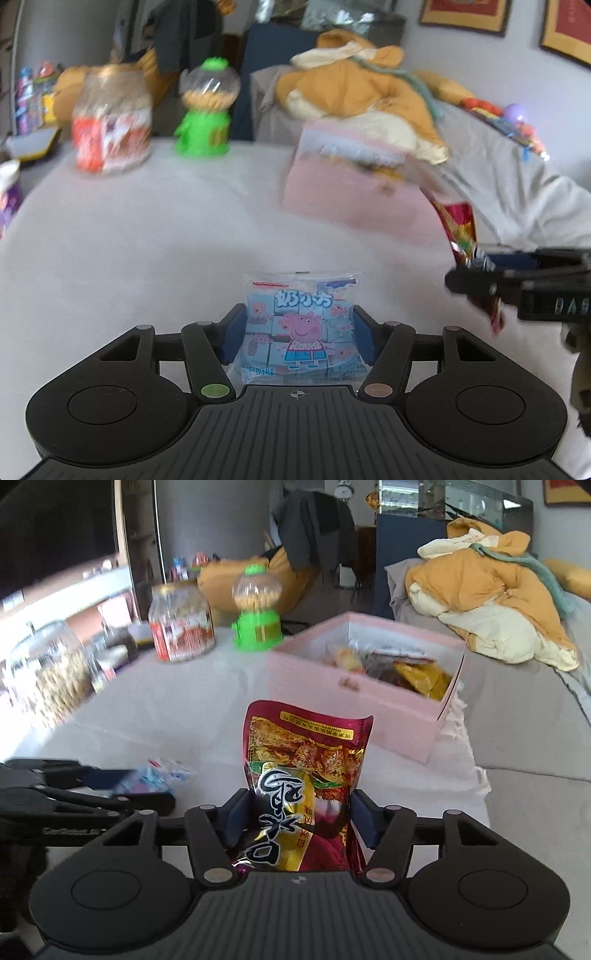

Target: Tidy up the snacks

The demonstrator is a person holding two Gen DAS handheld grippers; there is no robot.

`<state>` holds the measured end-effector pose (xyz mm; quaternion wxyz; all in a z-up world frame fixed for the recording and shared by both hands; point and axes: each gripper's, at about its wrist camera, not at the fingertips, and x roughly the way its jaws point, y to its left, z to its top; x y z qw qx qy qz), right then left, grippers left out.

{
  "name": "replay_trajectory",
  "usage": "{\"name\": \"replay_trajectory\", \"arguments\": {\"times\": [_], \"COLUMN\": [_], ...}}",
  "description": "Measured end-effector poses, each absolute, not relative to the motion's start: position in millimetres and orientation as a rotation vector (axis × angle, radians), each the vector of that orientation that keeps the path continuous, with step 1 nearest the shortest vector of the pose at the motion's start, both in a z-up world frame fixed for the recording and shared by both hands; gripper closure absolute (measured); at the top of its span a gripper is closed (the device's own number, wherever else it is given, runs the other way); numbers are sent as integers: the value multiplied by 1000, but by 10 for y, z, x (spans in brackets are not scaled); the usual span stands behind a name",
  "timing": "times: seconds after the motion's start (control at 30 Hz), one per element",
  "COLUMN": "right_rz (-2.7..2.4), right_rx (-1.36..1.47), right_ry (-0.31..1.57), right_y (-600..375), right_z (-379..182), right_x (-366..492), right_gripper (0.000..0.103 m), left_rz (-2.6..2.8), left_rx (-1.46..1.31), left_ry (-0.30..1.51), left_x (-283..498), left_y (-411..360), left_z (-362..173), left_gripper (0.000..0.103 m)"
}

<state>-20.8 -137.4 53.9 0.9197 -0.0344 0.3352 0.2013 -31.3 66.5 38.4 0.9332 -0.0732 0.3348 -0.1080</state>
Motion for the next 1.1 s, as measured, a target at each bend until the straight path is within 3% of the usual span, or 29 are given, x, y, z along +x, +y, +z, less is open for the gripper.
{"name": "replay_trajectory", "arguments": {"times": [0.37, 0.47, 0.5, 0.73, 0.83, 0.97, 1.1], "right_rz": [402, 396, 403, 426, 445, 440, 479], "right_rx": [-75, -71, -67, -108, -103, -128, -119], "right_ry": [665, 677, 689, 706, 720, 722, 776], "right_y": [-1553, -1562, -1562, -1513, -1519, -1514, -1448], "right_z": [708, 652, 622, 504, 469, 404, 304], "right_x": [-289, -278, -264, -266, -247, -217, -91], "right_gripper": [45, 48, 62, 66, 59, 37, 30], "left_rz": [-376, -355, -353, -377, -393, -400, -430], "left_rx": [-135, -130, -167, -239, -250, -257, -323], "left_ry": [397, 456, 494, 518, 557, 616, 692], "left_x": [877, 1308, 1405, 1348, 1066, 619, 248], "left_y": [152, 39, 54, 238, 377, 524, 624], "left_z": [1632, 1490, 1418, 1155, 1052, 896, 657], "left_gripper": [35, 37, 36, 38, 38, 38, 38]}}
